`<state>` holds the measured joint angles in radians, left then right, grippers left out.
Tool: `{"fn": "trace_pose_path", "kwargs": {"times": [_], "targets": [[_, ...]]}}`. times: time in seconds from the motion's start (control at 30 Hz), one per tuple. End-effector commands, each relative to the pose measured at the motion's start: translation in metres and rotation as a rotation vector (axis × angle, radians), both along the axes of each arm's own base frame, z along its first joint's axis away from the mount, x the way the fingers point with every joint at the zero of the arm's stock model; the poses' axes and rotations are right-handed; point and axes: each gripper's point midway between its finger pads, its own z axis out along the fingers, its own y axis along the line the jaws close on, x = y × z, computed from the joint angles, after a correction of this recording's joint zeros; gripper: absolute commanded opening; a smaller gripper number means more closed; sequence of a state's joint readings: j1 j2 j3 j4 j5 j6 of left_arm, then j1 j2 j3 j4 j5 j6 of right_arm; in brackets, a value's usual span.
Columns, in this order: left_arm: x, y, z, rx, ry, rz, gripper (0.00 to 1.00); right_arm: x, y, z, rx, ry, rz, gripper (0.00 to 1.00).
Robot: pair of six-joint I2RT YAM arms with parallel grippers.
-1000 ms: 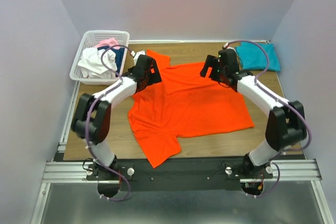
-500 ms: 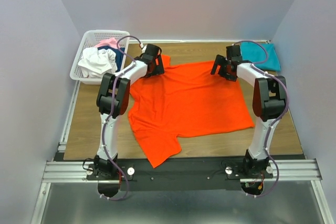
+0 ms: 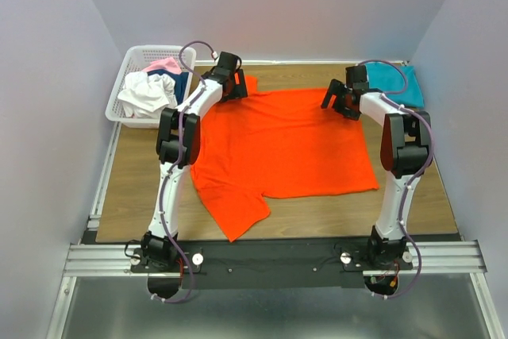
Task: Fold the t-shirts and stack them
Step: Flatten the tshirt out
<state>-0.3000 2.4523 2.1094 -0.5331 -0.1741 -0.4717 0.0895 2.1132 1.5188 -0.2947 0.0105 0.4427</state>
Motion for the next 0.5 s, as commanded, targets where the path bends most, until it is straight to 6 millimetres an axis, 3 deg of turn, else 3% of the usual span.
{"fn": "trace_pose_path", "kwargs": {"times": [0.0, 0.2, 0.33, 0.37, 0.47], "targets": [[0.002, 0.004, -0.018, 0.002, 0.056, -0.049, 0.98, -0.016, -0.009, -0.028, -0.007, 0.089, -0.052, 1.00], [0.022, -0.004, -0.010, -0.054, -0.006, -0.109, 0.98, -0.023, -0.021, -0.022, -0.035, 0.083, -0.097, 1.00], [0.023, -0.022, -0.023, -0.141, 0.016, -0.172, 0.98, -0.027, -0.025, -0.019, -0.052, 0.079, -0.117, 1.00], [0.022, -0.021, -0.034, -0.140, 0.034, -0.169, 0.98, -0.027, -0.026, -0.019, -0.056, 0.079, -0.116, 1.00], [0.022, -0.022, -0.040, -0.149, 0.045, -0.161, 0.98, -0.027, -0.028, -0.020, -0.057, 0.081, -0.118, 1.00]]}}
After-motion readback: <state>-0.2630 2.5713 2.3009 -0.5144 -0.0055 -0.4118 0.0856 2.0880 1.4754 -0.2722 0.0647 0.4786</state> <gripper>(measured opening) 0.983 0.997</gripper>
